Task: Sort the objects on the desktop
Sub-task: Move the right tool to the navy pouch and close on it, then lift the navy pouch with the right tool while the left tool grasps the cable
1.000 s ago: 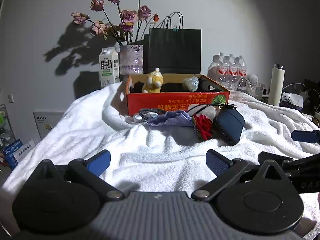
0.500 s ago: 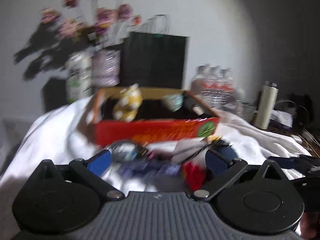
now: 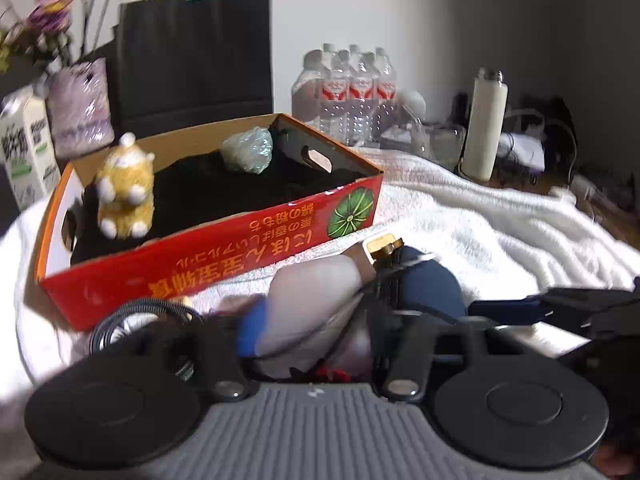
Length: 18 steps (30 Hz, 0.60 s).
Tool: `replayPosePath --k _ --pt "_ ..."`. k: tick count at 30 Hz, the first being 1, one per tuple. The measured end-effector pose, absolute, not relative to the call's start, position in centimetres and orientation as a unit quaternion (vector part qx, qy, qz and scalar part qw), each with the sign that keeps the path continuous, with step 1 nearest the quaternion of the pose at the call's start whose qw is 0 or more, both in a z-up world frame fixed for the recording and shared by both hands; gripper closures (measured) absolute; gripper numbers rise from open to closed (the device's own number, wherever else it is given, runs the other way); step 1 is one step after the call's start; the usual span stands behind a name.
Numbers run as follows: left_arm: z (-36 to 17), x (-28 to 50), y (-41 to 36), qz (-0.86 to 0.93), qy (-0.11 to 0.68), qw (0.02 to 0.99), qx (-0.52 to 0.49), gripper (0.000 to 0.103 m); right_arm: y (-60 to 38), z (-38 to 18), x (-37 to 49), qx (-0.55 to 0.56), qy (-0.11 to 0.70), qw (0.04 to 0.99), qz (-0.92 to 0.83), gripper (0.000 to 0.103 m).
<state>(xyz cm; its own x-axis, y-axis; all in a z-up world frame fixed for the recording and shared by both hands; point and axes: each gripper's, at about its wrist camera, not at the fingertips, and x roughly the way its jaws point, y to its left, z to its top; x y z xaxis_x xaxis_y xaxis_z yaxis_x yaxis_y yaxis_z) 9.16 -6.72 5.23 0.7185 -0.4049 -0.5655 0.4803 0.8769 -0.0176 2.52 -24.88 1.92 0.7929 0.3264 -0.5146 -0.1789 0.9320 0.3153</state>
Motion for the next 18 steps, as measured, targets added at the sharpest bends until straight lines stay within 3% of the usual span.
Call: replayPosePath --k 1,5,8,11,13,15,18 --pt "5.5 8.9 -6.5 -0.228 0.288 0.928 0.065 0.075 -24.8 1.8 2.9 0.13 0.294 0.937 0.133 0.006" --pt "6.0 7.7 -5.4 -0.211 0.298 0.93 0.043 0.091 -24.2 1.3 3.8 0.126 0.295 0.938 0.129 0.005" --pt "5.8 7.1 -4.7 -0.193 0.304 0.932 0.029 0.094 -23.7 1.1 4.2 0.112 0.299 0.939 0.131 0.006" --pt "5.9 6.3 -4.0 -0.17 0.312 0.935 0.016 0.097 -23.2 1.0 4.4 0.088 0.302 0.941 0.125 0.019" --pt "6.3 5.2 -3.5 -0.153 0.31 0.938 0.007 0.099 -22.9 1.3 4.1 0.064 0.303 0.944 0.111 0.046" --pt "6.8 4.0 -2.9 -0.143 0.309 0.94 -0.01 0.1 -23.4 1.8 3.7 0.06 0.305 0.945 0.101 0.061" --pt "7.6 1.4 -1.8 -0.136 0.303 0.943 -0.03 0.1 -24.8 2.2 3.0 0.083 0.309 0.94 0.114 0.068"
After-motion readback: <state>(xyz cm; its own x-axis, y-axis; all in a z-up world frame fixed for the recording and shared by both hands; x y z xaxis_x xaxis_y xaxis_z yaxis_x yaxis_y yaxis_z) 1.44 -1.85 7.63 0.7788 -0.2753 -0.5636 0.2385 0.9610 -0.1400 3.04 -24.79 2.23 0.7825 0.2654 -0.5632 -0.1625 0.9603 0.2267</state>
